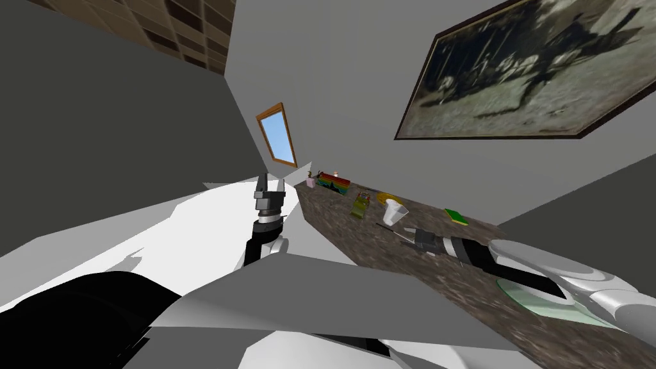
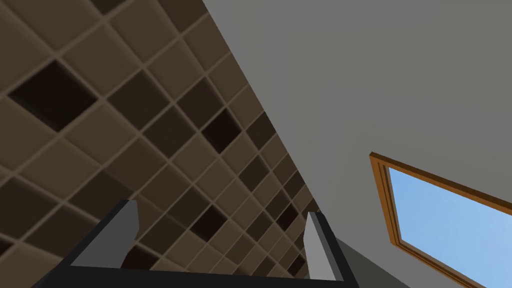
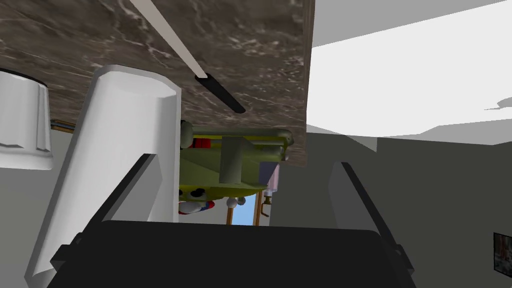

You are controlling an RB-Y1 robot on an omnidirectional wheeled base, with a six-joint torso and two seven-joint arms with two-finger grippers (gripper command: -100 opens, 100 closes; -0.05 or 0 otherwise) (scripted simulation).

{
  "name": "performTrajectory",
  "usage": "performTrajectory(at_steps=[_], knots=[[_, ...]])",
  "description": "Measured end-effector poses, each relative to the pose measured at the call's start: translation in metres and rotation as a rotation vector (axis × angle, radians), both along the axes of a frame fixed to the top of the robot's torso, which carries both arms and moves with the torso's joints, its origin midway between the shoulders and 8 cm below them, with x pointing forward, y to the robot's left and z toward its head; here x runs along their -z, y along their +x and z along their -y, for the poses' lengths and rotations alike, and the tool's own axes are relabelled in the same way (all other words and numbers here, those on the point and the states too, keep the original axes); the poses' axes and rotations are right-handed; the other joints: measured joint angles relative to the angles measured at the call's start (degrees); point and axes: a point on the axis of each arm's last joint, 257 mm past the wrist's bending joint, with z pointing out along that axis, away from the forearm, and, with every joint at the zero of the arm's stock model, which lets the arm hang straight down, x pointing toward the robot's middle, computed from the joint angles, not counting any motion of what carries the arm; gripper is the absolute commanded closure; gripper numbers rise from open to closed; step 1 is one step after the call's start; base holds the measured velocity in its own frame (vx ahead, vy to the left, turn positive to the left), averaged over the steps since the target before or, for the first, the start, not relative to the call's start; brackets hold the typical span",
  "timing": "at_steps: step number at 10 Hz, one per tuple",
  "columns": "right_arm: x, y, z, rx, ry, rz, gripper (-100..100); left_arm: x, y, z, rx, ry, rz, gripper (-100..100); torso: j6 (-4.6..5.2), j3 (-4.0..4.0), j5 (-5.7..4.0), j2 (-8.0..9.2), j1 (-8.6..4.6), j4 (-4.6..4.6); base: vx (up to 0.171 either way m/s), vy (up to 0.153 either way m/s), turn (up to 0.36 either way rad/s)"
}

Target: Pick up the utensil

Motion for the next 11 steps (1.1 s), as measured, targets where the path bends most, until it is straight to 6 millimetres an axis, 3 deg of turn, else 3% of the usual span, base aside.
performTrajectory(at_steps=[5,11], knots=[[0.035,-0.068,0.069,-0.005,-0.188,-0.174,-100,0.0,0.0,0.0,0.0,0.0,0.0,0,0.0,-0.04,0.01,-0.07,0.06,-0.02,0.078,0.017,0.152],[0.044,-0.136,0.125,-0.029,-0.342,-0.342,-100,0.0,0.0,0.0,0.0,0.0,0.0,0,0.04,0.08,0.01,0.14,0.13,0.03,0.046,0.025,0.115]])
